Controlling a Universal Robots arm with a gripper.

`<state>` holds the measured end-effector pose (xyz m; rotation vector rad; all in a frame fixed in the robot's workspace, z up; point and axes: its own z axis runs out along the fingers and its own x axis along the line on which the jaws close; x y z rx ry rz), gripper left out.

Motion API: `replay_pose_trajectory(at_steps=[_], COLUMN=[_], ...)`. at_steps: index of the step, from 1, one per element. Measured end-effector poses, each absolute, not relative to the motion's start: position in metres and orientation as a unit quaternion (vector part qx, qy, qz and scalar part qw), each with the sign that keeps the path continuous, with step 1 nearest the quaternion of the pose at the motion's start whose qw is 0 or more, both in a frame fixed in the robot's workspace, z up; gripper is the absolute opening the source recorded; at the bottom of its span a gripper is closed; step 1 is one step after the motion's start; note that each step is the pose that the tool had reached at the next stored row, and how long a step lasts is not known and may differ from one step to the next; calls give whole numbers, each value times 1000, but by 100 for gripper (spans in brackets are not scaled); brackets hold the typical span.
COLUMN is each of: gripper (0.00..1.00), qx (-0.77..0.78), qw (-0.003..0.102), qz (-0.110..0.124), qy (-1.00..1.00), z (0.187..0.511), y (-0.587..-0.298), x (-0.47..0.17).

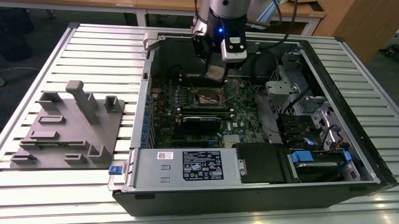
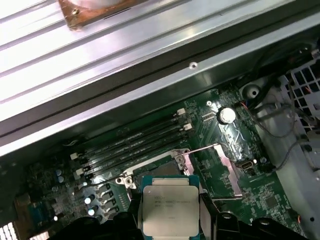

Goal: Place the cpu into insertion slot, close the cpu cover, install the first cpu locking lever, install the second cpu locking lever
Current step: 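Place the cpu into insertion slot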

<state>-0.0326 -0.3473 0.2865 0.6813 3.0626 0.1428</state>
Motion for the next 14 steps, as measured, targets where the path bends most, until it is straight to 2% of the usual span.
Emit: replay_pose_trajectory(at_steps=[14], gripper=[54], qx=[339], qw=[6], qz=[45], qy=[940], z=[283], y=[-347], x=[-33])
